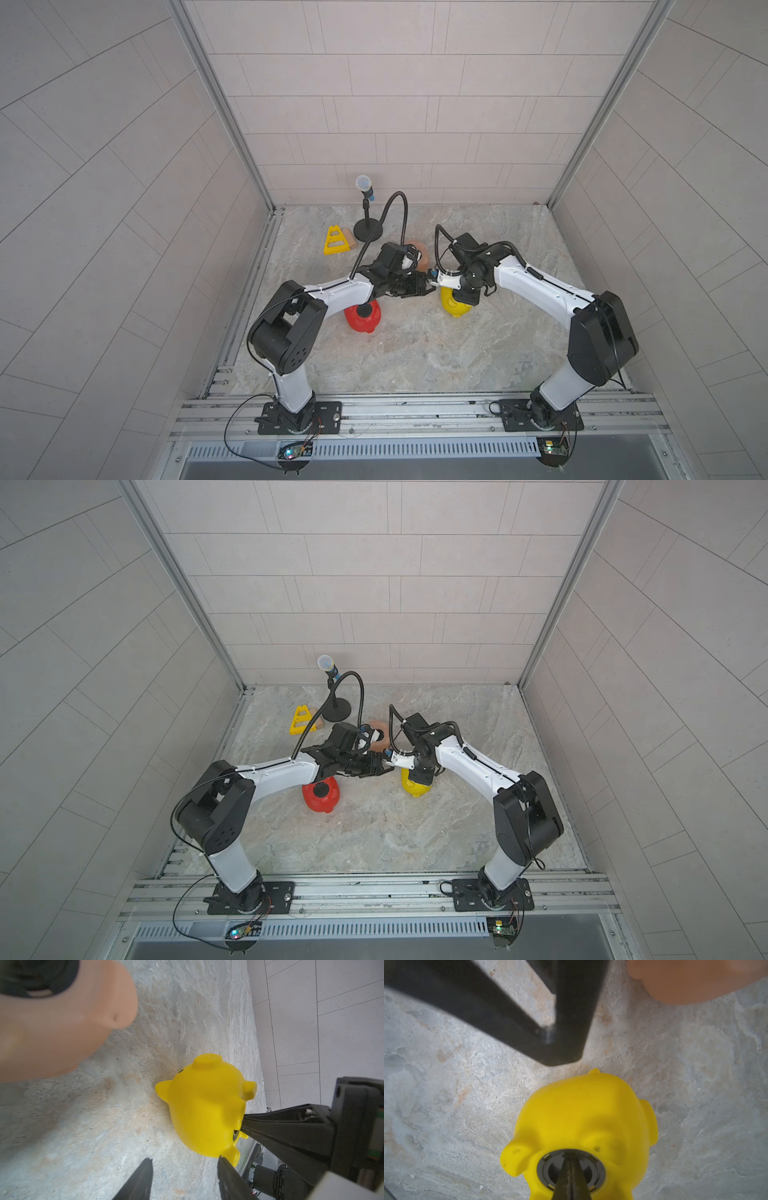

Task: Close piggy banks
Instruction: Insert the knob into the piggy bank.

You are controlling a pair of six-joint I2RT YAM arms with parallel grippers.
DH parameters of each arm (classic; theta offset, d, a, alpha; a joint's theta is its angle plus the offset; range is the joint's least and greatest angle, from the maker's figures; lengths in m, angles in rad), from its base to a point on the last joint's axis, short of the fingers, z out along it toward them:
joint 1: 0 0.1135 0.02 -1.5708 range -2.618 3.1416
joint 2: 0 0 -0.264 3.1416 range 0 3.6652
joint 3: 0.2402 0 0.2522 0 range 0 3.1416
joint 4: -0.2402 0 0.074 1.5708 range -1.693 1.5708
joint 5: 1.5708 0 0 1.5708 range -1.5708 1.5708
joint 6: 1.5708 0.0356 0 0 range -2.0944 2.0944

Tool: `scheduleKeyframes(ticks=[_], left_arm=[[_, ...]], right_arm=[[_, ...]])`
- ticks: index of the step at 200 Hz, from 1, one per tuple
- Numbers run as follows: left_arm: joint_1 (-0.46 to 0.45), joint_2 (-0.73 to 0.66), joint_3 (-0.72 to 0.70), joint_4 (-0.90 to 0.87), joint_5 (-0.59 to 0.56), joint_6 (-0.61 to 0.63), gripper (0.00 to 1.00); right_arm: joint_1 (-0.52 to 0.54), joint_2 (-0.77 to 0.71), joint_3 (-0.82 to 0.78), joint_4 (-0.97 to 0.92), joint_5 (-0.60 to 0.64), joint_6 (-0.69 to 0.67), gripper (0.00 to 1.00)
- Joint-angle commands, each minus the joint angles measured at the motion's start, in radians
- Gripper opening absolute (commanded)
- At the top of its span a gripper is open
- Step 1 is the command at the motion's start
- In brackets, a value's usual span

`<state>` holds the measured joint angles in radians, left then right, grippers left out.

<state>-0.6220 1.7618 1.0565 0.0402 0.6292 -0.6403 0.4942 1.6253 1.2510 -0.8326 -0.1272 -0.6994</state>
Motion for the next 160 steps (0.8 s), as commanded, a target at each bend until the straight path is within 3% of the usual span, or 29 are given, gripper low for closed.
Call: scheduleKeyframes(ticks=[1, 112, 160], left_arm=[[-0.002, 0.02, 0.026, 0.021, 0.014, -0.002, 0.56], [-0.002, 0.034, 0.029, 0.03, 0.026, -0.017, 0.56], [-0.002, 0.028, 0.025, 0.026, 0.025, -0.018, 0.56]], right_arm=[[-0.002, 0.023, 0.002, -0.031, -0.006, 0.002, 0.0], [-0.041, -0.013, -0.068, 0.052, -0.011, 0.187, 0.0], [-0.049, -0.019, -0.095, 0.08, -0.036, 0.199, 0.0]])
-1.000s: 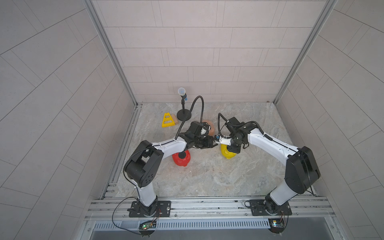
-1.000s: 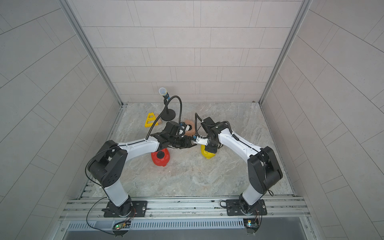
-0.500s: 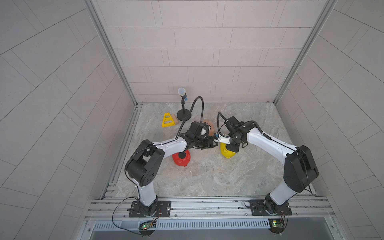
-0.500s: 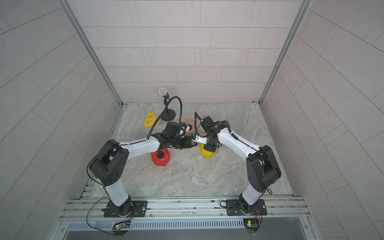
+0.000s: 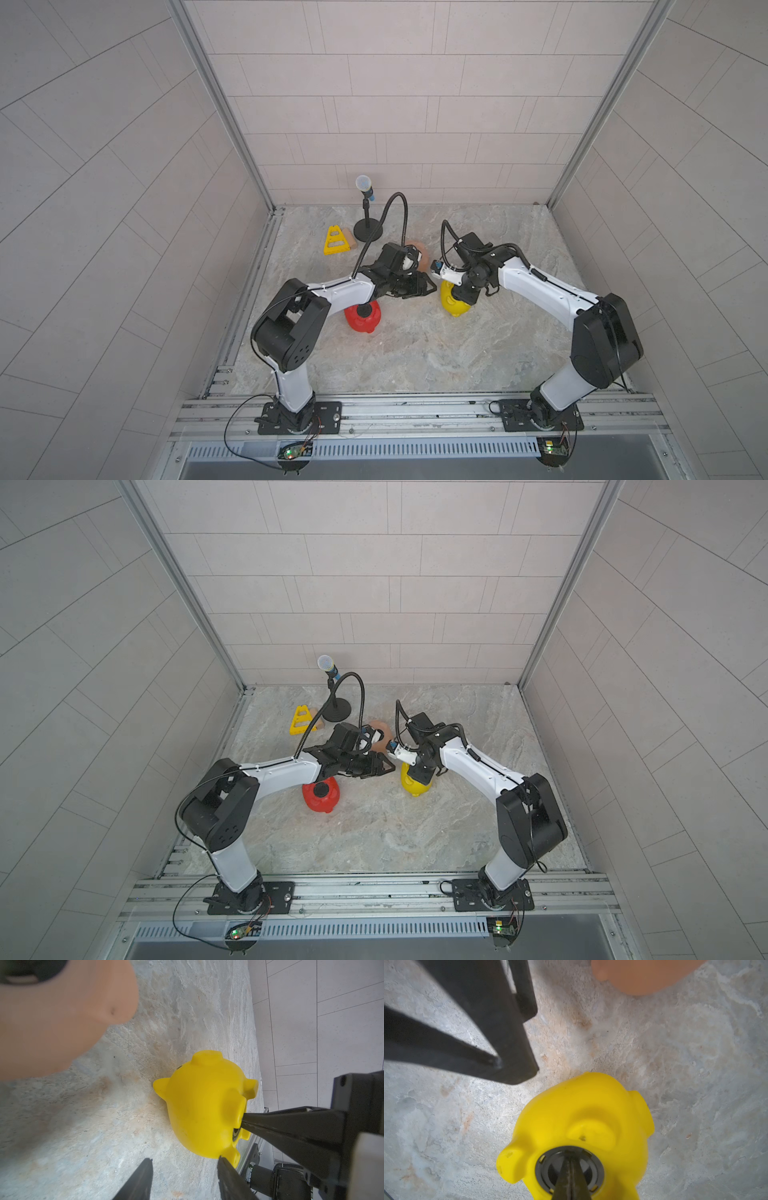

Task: Close piggy banks
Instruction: Insert the knob into the piggy bank.

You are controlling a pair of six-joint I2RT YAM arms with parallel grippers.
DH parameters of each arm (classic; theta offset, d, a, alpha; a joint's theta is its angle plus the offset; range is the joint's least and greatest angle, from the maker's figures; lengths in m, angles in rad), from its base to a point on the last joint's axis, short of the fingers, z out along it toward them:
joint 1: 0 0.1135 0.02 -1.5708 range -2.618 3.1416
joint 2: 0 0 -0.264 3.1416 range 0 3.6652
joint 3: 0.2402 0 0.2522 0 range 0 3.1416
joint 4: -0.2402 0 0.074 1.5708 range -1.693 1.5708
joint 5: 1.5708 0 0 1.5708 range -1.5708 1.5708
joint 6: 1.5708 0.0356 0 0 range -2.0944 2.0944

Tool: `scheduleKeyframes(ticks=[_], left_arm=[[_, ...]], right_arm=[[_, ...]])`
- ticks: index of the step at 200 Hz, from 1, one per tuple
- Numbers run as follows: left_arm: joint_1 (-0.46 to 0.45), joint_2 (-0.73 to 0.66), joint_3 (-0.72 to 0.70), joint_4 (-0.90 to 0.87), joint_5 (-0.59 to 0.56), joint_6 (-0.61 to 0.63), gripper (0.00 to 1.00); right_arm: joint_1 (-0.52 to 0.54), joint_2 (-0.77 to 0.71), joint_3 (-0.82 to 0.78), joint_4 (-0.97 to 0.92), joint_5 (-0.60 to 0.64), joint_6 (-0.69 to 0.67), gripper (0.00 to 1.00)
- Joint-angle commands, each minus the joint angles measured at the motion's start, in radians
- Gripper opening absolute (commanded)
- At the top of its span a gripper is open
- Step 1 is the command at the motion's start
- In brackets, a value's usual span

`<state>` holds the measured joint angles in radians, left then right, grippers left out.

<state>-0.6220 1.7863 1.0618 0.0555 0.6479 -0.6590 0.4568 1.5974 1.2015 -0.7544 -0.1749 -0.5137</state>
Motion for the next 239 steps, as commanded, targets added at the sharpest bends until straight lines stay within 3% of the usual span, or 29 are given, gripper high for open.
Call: scheduleKeyframes(ticks=[1, 127, 194, 239], left_arm=[[-0.002, 0.003, 0.02, 0.01, 0.006, 0.001, 0.56], [-0.002, -0.004, 0.003, 0.007, 0.008, -0.004, 0.56], [-0.002, 0.013, 0.004, 0.054, 0.043, -0.044, 0.56], [-0.004, -0.007, -0.025, 0.059, 0.029, -0.039, 0.56]], right_arm=[[-0.012, 0.009, -0.046, 0.003, 0.011, 0.012, 0.0], [-0.017, 0.038, 0.007, -0.051, 0.079, -0.17, 0.0], [-0.026, 0.015, 0.016, -0.037, 0.057, -0.109, 0.0], [-0.026, -0.043, -0.041, 0.023, 0.02, 0.0, 0.0]])
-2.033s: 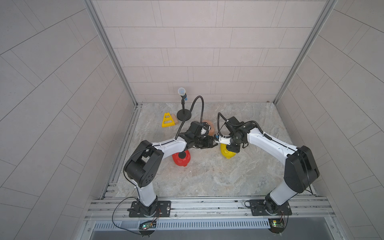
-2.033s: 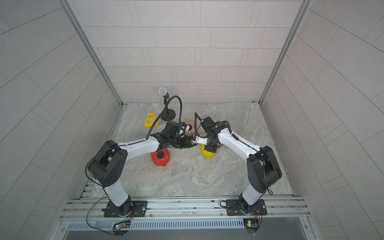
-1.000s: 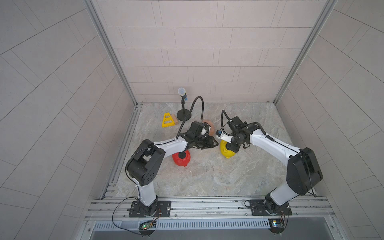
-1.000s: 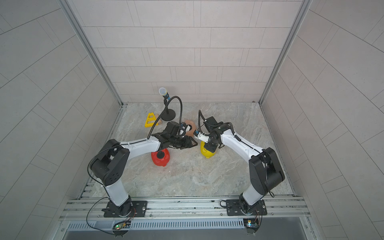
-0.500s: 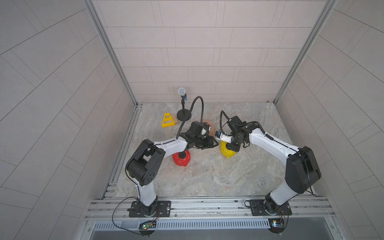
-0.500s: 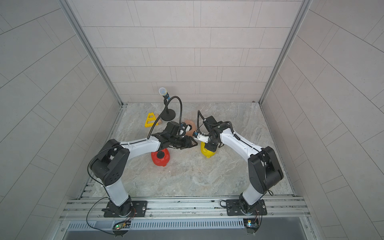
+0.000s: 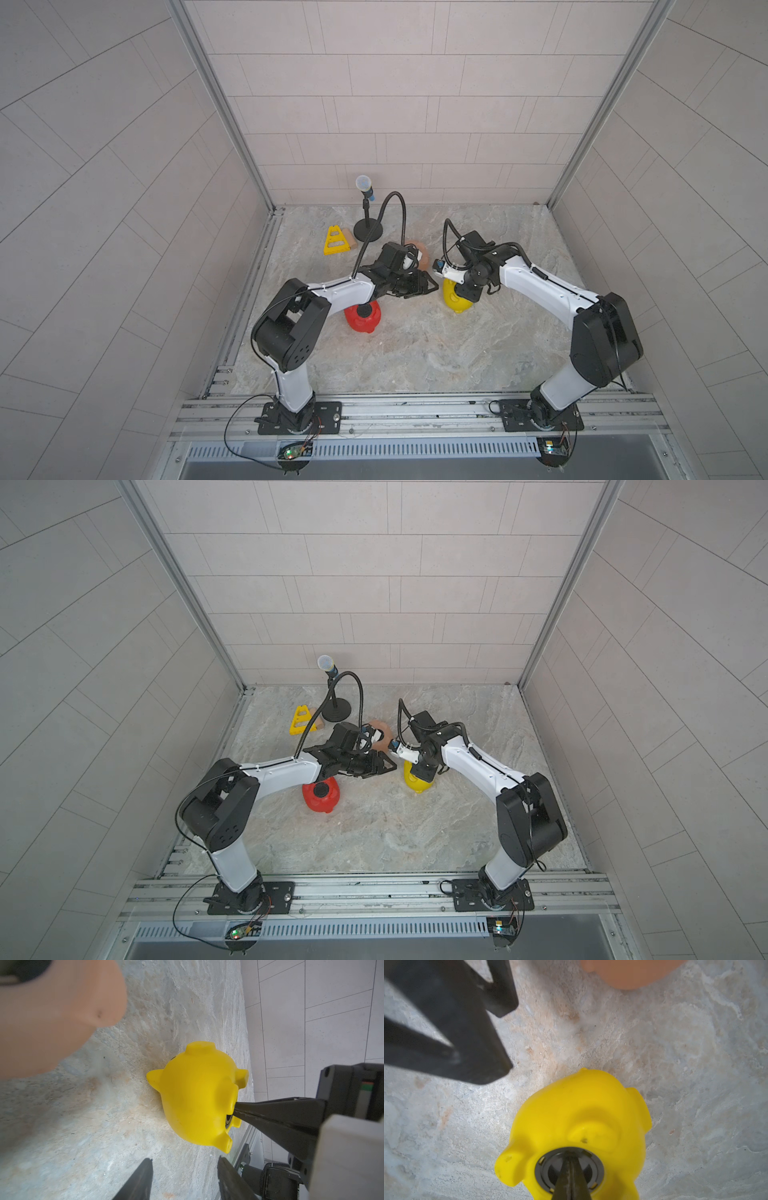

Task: Close piggy banks
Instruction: Insert the knob into the piggy bank, then hold the piggy bank at the center of the board.

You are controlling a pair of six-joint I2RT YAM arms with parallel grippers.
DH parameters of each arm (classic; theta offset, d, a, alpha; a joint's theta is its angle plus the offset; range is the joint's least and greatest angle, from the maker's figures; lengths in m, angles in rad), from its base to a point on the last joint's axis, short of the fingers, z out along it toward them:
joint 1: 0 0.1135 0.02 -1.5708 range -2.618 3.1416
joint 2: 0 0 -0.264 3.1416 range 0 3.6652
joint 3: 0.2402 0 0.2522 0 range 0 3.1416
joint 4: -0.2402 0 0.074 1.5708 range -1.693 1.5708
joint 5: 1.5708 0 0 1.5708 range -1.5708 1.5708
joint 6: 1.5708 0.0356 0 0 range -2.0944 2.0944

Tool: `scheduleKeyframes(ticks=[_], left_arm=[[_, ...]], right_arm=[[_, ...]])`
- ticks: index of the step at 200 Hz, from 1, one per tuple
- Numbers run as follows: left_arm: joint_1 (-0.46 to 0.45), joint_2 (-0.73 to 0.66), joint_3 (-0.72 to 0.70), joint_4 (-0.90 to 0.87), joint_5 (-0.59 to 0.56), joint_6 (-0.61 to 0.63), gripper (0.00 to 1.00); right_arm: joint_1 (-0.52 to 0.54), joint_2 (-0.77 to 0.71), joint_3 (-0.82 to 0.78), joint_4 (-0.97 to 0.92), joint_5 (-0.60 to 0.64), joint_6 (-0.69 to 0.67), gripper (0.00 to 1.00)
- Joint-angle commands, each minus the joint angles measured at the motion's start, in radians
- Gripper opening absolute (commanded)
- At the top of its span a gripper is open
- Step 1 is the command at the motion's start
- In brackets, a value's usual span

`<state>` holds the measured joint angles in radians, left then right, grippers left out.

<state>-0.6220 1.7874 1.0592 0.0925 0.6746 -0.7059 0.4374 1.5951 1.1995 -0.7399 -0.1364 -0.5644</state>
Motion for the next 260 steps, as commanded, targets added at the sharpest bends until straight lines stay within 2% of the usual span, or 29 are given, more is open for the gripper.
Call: scheduleKeyframes(ticks=[1, 84, 107, 128, 149, 164, 227, 260], left_arm=[[-0.004, -0.008, -0.021, 0.021, 0.002, 0.009, 0.56], [-0.004, 0.013, 0.024, 0.023, 0.005, -0.004, 0.59], [-0.004, 0.036, 0.042, 0.094, 0.043, -0.052, 0.61], [-0.007, 0.063, 0.04, 0.208, 0.086, -0.103, 0.68], [-0.008, 0.109, 0.04, 0.306, 0.12, -0.143, 0.81], [-0.009, 0.143, 0.046, 0.346, 0.139, -0.174, 0.86], [-0.01, 0.206, 0.086, 0.392, 0.141, -0.209, 0.93], [-0.012, 0.243, 0.088, 0.49, 0.155, -0.275, 0.94]], right_arm=[[-0.007, -0.042, -0.041, 0.011, -0.019, 0.052, 0.0], [-0.008, -0.016, -0.031, 0.034, -0.03, 0.115, 0.0], [-0.008, -0.011, -0.028, 0.037, -0.039, 0.113, 0.0], [-0.008, -0.005, -0.025, 0.034, -0.046, 0.115, 0.0], [-0.008, 0.0, -0.027, 0.037, -0.051, 0.116, 0.0], [-0.008, 0.004, -0.025, 0.035, -0.049, 0.117, 0.0], [-0.008, 0.004, -0.031, 0.031, -0.05, 0.112, 0.0], [-0.008, 0.014, -0.029, 0.029, -0.06, 0.108, 0.0]])
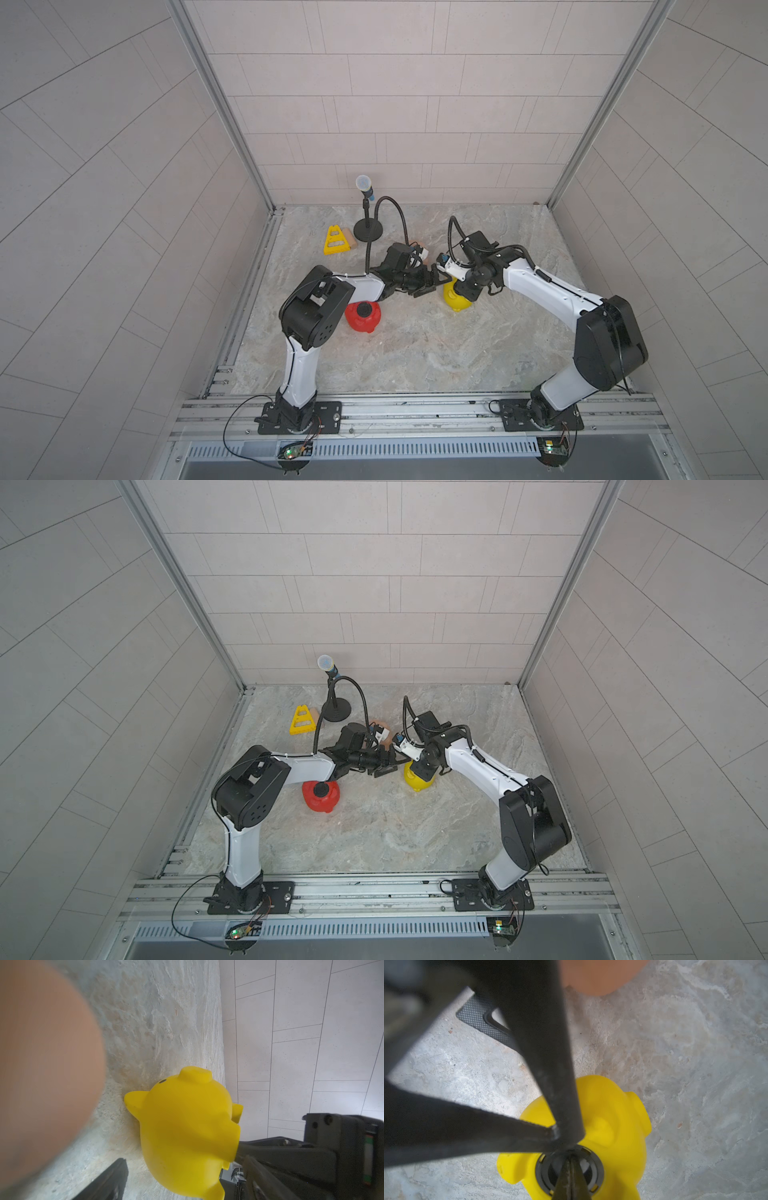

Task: Close piggy banks
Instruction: Hold the piggy bank at the center of the board.

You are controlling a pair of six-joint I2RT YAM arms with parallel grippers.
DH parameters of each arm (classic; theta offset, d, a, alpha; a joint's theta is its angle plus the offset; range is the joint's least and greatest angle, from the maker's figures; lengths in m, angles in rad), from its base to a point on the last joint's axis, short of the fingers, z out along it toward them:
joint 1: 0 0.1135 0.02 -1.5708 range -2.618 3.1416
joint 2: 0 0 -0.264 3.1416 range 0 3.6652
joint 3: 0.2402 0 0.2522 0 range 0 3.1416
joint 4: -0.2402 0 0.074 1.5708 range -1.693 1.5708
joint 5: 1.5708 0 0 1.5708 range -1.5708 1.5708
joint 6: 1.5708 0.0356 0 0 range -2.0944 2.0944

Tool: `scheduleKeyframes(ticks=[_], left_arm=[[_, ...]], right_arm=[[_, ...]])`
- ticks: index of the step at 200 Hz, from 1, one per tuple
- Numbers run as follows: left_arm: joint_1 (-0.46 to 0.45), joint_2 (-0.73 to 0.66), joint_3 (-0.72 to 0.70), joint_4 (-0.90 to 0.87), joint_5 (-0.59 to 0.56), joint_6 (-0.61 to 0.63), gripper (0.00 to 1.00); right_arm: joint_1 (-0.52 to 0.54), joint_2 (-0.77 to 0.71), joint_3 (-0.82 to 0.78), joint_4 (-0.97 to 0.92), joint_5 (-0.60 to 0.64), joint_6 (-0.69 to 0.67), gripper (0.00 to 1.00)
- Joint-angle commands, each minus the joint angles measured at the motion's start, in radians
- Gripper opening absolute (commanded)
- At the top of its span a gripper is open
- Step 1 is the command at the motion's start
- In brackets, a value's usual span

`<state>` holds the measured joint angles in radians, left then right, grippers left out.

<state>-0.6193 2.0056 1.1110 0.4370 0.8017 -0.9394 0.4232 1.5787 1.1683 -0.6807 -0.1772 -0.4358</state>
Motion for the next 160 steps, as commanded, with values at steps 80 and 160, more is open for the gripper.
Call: scheduleKeyframes(ticks=[80, 160], left_arm=[[-0.023, 0.117, 0.059, 0.298, 0.058, -0.144, 0.95], [-0.025, 0.105, 0.069, 0.117, 0.016, -0.059, 0.9]], right_arm=[[0.007, 0.046, 0.002, -0.036, -0.039, -0.025, 0.0], [0.007, 0.05, 0.006, -0.037, -0.031, -0.02, 0.0]])
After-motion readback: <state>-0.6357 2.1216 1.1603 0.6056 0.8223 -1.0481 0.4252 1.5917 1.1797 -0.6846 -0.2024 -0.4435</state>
